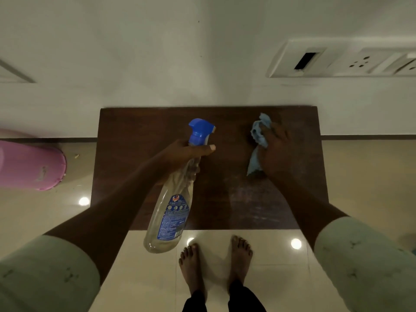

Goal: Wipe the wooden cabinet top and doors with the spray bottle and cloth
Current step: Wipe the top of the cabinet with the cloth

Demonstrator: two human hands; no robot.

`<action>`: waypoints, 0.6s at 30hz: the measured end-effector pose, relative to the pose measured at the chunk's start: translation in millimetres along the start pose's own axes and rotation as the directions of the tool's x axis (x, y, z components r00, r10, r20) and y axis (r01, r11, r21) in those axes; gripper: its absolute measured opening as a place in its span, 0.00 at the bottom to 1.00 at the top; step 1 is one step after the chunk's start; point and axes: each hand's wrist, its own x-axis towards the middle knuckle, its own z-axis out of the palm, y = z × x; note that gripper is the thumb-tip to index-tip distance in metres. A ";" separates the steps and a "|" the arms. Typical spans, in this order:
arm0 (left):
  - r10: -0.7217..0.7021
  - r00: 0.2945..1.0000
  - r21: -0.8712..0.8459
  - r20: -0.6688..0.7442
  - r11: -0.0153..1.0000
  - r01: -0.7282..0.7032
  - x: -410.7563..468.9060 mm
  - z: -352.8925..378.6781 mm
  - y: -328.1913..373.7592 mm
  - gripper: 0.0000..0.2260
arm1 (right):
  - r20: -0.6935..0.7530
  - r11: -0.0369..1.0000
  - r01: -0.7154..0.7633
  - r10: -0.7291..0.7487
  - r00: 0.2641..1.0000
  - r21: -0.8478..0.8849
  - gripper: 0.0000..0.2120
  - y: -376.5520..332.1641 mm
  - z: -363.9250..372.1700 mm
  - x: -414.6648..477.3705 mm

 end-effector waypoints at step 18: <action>0.060 0.997 0.002 0.053 0.998 -0.060 -15.7 11.0 -22.6 0.17 | -0.134 0.862 0.258 -0.221 0.966 0.436 0.18 0.3 1.8 -134.0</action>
